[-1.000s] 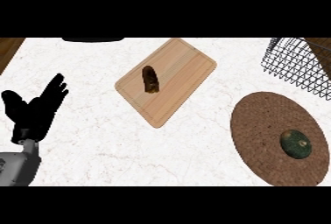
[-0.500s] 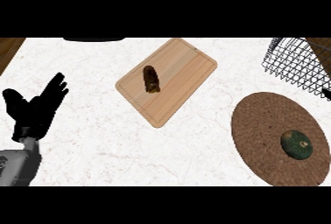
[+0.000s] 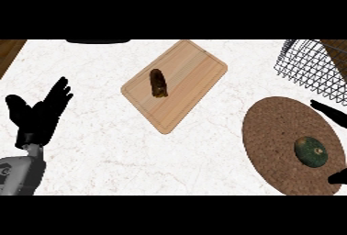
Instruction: Pick the squash from the placemat and place it in the basket
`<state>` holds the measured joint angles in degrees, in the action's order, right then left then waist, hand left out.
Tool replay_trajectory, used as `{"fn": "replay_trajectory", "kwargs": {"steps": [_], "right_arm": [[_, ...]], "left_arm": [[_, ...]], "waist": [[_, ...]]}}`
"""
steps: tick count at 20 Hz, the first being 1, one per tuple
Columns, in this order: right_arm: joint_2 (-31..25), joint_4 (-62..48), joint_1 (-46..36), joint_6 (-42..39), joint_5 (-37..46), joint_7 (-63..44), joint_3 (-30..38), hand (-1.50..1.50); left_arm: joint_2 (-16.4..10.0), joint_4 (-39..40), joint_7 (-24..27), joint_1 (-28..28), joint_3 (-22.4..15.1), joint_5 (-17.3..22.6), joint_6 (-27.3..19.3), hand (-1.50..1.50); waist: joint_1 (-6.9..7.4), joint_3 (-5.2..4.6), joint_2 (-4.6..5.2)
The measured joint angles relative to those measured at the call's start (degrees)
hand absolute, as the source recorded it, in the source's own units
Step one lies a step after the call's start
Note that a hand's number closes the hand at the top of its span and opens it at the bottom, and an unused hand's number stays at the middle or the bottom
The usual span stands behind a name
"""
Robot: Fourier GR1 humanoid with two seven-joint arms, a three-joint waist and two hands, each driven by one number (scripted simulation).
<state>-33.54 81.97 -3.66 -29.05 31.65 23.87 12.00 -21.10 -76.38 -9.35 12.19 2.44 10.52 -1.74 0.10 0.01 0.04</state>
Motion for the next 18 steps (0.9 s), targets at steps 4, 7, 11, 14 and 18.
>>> {"fn": "replay_trajectory", "kwargs": {"steps": [4,7,11,14,18], "right_arm": [[0.2,-1.4,1.3,0.9,2.4,3.0,0.2,-1.50],[-1.1,-5.6,-0.2,0.9,3.3,6.3,1.3,-1.50],[-1.1,-6.3,-0.7,-0.4,2.9,7.7,2.1,-1.50],[-0.6,-6.0,0.3,-0.4,2.8,8.9,1.8,-1.50],[-1.0,-5.7,0.6,-0.2,2.8,9.7,1.6,-1.50]], "left_arm": [[0.8,-2.1,-1.8,-0.2,0.9,-1.0,0.1,0.00],[1.2,-3.0,-2.4,-0.9,1.8,-1.3,0.9,0.00],[2.2,-2.7,-2.0,-0.9,2.0,-2.7,1.0,0.00],[2.6,-3.9,-2.4,-1.8,2.3,-3.4,1.2,0.00],[2.3,-3.8,-2.5,-1.9,3.5,-3.3,2.9,0.00]], "waist": [[-0.09,0.00,-0.03],[-0.04,0.00,-0.03],[-0.10,0.00,-0.04],[-0.12,-0.01,-0.06],[-0.14,0.00,-0.06]]}}
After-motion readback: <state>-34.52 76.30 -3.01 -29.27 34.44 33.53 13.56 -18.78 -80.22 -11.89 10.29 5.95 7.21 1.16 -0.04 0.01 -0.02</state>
